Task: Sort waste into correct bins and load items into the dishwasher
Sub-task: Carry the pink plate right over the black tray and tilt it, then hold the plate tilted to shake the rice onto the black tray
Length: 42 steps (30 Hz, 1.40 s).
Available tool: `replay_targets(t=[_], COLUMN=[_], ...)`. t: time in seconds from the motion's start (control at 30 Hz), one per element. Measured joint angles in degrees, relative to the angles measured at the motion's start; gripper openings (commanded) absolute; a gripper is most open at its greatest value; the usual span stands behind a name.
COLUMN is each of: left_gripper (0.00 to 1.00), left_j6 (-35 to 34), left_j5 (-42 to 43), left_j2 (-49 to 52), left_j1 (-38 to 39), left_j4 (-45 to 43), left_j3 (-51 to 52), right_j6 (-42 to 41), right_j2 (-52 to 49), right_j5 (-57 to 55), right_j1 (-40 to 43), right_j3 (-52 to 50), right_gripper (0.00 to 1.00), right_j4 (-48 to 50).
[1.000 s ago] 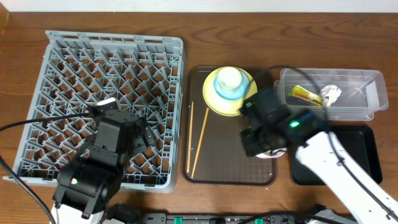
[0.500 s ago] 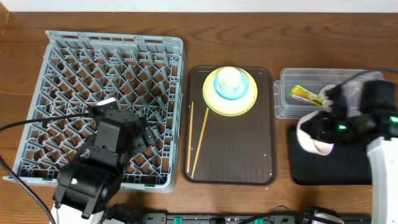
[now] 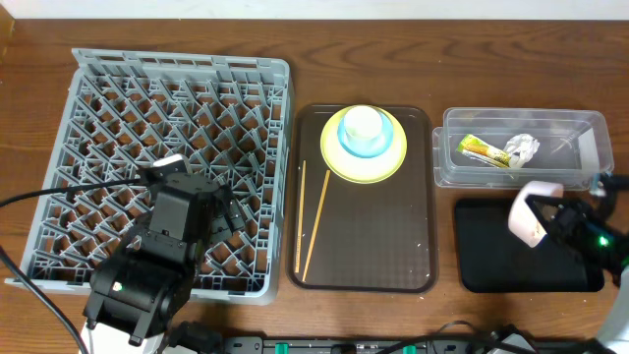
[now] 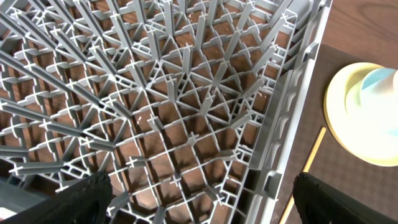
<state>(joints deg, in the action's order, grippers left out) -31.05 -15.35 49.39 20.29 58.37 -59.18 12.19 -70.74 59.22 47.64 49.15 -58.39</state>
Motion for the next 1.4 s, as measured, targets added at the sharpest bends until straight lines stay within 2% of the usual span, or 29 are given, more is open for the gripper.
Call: replay_targets(t=[0.27,0.43,0.83,1.4], left_gripper=[0.94,0.94,0.94,0.94], left_j6=[0.0,0.0,0.0,0.0], left_j5=[0.0,0.0,0.0,0.0], left_j2=[0.0,0.0,0.0,0.0], left_j1=[0.0,0.0,0.0,0.0], left_j4=[0.0,0.0,0.0,0.0], left_j3=[0.0,0.0,0.0,0.0], right_j6=[0.7,0.7,0.7,-10.4], right_j2=[0.0,0.0,-0.1,-0.1], right_j5=[14.7,20.9,26.9,27.8], right_j1=[15.0,20.4,19.5,18.1], right_j3=[-12.9,-17.5,-20.1,-20.2], right_gripper=[0.01,0.01,0.01,0.01], right_j4=[11.4,15.3,17.0,25.8])
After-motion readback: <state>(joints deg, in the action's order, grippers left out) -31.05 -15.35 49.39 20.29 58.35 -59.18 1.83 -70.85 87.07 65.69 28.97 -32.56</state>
